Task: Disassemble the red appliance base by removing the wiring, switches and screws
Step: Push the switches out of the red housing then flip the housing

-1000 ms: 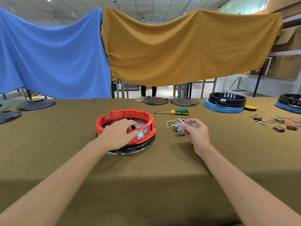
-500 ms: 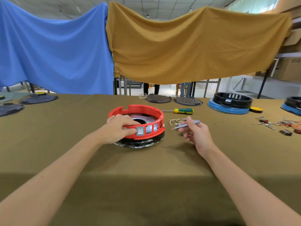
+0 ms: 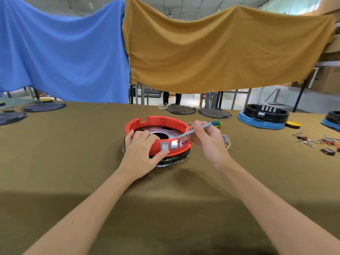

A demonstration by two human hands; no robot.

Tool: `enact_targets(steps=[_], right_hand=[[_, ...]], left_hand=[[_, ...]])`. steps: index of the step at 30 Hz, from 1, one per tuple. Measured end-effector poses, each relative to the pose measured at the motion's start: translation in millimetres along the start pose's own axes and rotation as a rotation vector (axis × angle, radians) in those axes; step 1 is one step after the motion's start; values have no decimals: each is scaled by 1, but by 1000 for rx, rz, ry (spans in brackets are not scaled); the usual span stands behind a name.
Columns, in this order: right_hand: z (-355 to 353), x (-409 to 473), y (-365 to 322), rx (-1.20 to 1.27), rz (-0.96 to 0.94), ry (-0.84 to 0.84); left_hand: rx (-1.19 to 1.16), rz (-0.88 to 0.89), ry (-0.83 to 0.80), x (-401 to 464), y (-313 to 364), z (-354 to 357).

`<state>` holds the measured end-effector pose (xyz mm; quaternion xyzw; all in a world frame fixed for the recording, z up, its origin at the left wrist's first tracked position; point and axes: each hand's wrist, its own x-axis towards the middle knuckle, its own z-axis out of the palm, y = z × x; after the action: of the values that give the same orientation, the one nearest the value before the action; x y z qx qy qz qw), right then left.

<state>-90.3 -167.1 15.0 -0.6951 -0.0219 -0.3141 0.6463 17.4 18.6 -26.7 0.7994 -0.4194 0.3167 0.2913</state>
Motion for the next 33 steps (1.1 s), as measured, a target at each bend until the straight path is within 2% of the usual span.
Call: enact_targets(steps=[5, 8, 15, 21, 33], right_hand=[[24, 19, -14, -293, -91, -153], [24, 23, -11, -424, -93, -181], [26, 29, -14, -505, -106, -211], [35, 41, -29, -692, -99, -306], [34, 28, -20, -556, -83, -155]], left_hand=[[2, 2, 8, 1, -2, 1], [0, 1, 28, 1, -2, 2], [0, 0, 33, 2, -4, 3], [8, -7, 33, 2, -5, 4], [20, 0, 54, 2, -5, 5]])
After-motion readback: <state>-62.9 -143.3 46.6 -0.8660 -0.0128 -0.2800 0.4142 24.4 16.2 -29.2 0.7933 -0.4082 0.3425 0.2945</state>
